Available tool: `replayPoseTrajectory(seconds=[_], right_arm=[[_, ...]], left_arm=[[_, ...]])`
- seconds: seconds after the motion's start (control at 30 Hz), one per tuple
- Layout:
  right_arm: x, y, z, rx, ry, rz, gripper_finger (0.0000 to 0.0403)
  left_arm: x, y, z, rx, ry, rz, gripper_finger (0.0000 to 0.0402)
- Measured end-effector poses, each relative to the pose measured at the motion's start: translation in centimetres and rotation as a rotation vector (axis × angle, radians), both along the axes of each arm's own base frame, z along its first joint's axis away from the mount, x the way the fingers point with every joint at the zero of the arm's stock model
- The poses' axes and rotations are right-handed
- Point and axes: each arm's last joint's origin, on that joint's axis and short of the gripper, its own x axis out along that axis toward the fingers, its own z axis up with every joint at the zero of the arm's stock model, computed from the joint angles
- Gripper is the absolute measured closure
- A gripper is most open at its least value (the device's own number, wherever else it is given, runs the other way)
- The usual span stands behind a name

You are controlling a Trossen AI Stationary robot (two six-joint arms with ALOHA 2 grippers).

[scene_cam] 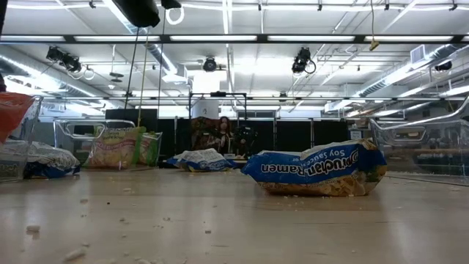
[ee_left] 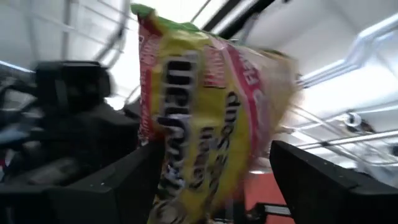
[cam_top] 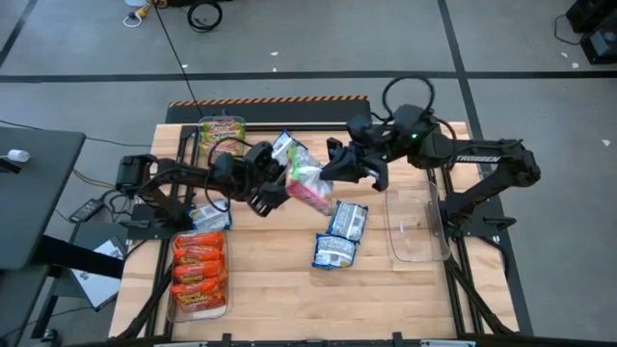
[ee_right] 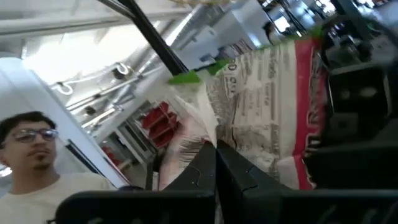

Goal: Sort Maruchan noodles
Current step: Put the green noodle pack into the top left transparent bin

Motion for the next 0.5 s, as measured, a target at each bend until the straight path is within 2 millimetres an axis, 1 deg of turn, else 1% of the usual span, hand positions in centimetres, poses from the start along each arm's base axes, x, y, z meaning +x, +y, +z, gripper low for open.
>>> replayPoseTrajectory(seconds=[0.07, 0.2, 0.33, 0.4, 0.5], right_arm=[[0.1, 0.0, -0.1, -0.005, 0.003, -0.003, 0.0397], [0.0, 0.0, 0.2, -0.005, -0.032, -0.011, 0.0396], [-0.1, 0.2, 0.4, -0.006, -0.053, 0.001, 0.0396], [0.0, 0.2, 0.3, 0.001, -0.038, 0.003, 0.0397], [0.1, 0.2, 0.0, 0.018, 0.009, -0.005, 0.0397]], left_arm=[[0.2, 0.3, -0.1, -0.006, 0.016, 0.024, 0.0104], [0.5, 1.3, -0.4, -0.001, 0.061, 0.075, 0.0104], [0.5, 2.0, -0.5, 0.025, 0.079, 0.079, 0.0104], [0.4, 2.1, -0.4, 0.044, 0.063, 0.071, 0.0104], [-0.2, 2.1, 0.0, 0.070, -0.016, 0.061, 0.0104]])
